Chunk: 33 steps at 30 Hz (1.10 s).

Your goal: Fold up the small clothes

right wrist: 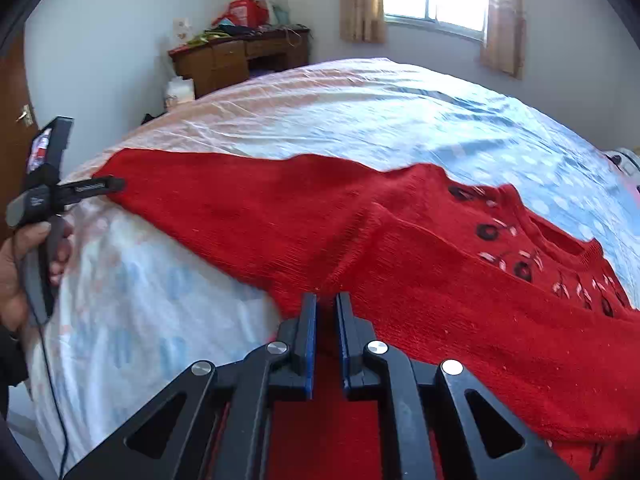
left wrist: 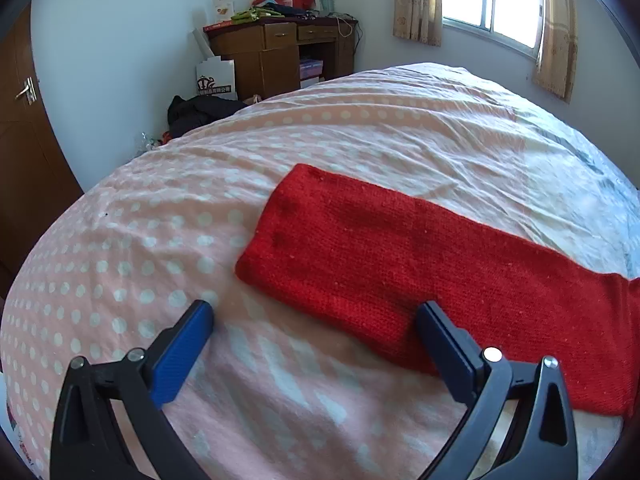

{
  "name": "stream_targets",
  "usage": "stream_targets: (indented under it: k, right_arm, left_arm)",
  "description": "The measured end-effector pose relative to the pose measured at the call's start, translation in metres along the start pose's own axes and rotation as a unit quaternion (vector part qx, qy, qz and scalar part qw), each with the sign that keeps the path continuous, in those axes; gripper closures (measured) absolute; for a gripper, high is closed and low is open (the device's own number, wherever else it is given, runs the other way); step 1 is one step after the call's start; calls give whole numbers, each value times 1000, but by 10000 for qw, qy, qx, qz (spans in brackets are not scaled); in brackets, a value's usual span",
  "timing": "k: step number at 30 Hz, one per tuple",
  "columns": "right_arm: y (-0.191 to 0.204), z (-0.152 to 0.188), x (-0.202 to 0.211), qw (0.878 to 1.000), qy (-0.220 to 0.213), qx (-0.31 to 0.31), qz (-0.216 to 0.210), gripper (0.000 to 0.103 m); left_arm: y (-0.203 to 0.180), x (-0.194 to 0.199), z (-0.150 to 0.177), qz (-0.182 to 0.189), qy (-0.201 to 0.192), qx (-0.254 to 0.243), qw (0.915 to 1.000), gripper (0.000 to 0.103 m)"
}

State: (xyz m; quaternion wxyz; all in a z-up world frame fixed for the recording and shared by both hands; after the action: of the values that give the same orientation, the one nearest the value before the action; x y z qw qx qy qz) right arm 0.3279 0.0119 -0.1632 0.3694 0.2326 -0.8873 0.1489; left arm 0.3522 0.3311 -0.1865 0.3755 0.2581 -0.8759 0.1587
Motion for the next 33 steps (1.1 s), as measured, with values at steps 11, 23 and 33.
stream_targets:
  k: [11, 23, 33]
  right_arm:
    - [15, -1, -17, 9998, 32, 21, -184, 94]
    - [-1, 51, 50, 9982, -67, -170, -573, 41]
    - [-25, 123, 115, 9997, -96, -25, -221, 39]
  left_arm:
    - [-4, -1, -1, -46, 2, -50, 10000, 0]
    - [21, 7, -5, 911, -79, 716, 9932, 0]
    - [9, -6, -16, 331, 29, 642, 9974, 25]
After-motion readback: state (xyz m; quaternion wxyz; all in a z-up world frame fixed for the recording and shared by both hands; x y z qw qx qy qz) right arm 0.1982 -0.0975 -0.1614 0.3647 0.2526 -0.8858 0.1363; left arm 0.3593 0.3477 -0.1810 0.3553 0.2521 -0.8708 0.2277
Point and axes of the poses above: each gripper's, at about its wrist camera, not at the fingertips, and x roughly against the way its jaws point, y to its left, z to its underside, the point moved 2 cm from there along -x, roughly the way its jaws point, and after that the axes turned 8 degrees about x, right-handed, at the moved point
